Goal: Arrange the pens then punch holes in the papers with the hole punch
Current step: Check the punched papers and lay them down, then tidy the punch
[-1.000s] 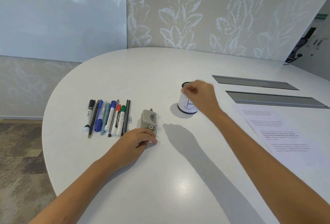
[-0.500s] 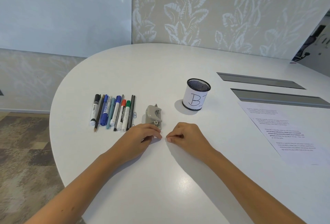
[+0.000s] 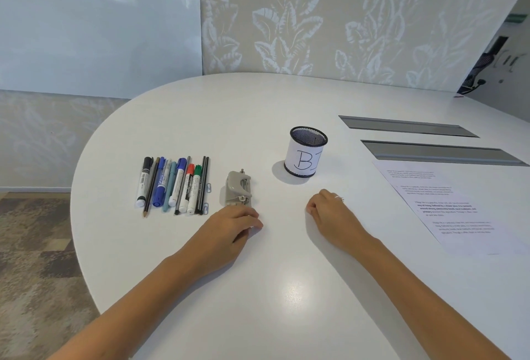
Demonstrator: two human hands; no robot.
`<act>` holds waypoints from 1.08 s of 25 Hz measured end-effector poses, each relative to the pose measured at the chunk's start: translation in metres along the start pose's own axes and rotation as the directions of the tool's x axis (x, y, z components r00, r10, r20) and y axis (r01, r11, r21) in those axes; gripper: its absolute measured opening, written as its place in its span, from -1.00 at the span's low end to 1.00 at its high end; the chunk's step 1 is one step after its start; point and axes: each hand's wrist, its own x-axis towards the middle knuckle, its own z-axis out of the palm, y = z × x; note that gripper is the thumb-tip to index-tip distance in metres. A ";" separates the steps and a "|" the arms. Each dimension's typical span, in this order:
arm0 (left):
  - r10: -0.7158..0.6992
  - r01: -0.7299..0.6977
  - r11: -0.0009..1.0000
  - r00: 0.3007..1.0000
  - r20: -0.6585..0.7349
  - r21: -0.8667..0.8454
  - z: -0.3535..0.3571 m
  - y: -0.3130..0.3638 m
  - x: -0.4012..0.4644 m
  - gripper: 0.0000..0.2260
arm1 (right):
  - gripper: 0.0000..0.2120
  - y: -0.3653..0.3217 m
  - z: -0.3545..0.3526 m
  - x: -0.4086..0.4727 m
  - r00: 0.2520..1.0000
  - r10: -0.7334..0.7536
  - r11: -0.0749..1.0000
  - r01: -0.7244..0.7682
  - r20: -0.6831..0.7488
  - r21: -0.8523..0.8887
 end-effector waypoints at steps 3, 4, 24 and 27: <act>0.071 -0.073 0.997 0.996 0.050 0.039 0.008 0.010 0.010 -0.64 | -0.78 0.023 -0.003 0.000 0.997 0.071 0.997 -0.071 -0.006 -0.003; 0.083 -0.086 0.995 0.995 0.059 0.052 0.012 0.013 0.014 -0.63 | -0.79 0.028 -0.005 -0.001 0.995 0.104 0.992 -0.103 -0.013 0.071; -0.032 0.020 0.991 0.995 0.089 0.135 0.063 0.028 0.087 -0.50 | -0.84 0.032 -0.025 0.002 0.991 0.110 0.983 -0.097 -0.078 0.156; -0.040 0.028 0.991 0.995 0.090 0.134 0.063 0.029 0.086 -0.49 | -0.82 0.029 -0.030 0.010 0.995 0.097 0.993 -0.095 -0.026 0.074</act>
